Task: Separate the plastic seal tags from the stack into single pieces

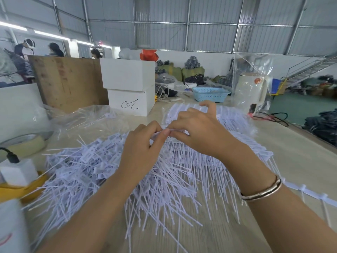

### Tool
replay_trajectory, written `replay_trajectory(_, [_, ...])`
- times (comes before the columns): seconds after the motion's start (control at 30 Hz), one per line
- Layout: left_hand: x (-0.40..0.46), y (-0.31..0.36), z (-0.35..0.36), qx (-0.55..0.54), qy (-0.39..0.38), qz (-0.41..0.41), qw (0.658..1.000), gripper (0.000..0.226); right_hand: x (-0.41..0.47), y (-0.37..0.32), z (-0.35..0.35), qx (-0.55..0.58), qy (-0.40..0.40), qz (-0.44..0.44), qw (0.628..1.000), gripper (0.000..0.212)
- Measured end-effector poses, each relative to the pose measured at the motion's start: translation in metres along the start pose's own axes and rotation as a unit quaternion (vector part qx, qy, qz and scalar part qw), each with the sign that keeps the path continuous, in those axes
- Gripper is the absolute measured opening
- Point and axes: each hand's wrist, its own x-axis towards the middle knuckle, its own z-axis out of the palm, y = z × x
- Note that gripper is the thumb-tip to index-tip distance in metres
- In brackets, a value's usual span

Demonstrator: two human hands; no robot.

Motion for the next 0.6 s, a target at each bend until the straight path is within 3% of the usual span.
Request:
replay_trajectory(0.17, [0.000, 0.005, 0.001, -0.144, -0.027, -0.085, 0.986, 0.029, 0.001, 0.000, 0.000, -0.002, 0.057, -0.021, 0.998, 0.029])
replay_trajectory(0.3, [0.006, 0.004, -0.004, -0.261, 0.045, -0.167, 0.950, 0.034, 0.001, -0.002, -0.002, 0.082, 0.135, -0.015, 0.987, 0.024])
replay_trajectory(0.4, [0.010, -0.002, -0.008, -0.205, 0.070, -0.154, 0.964, 0.032, 0.002, 0.003, -0.005, 0.104, 0.165, -0.003, 0.981, 0.025])
replay_trajectory(0.6, [0.006, -0.016, -0.007, -0.003, 0.091, -0.113, 0.989, 0.041, 0.000, 0.005, -0.002, 0.080, 0.126, 0.008, 0.989, 0.025])
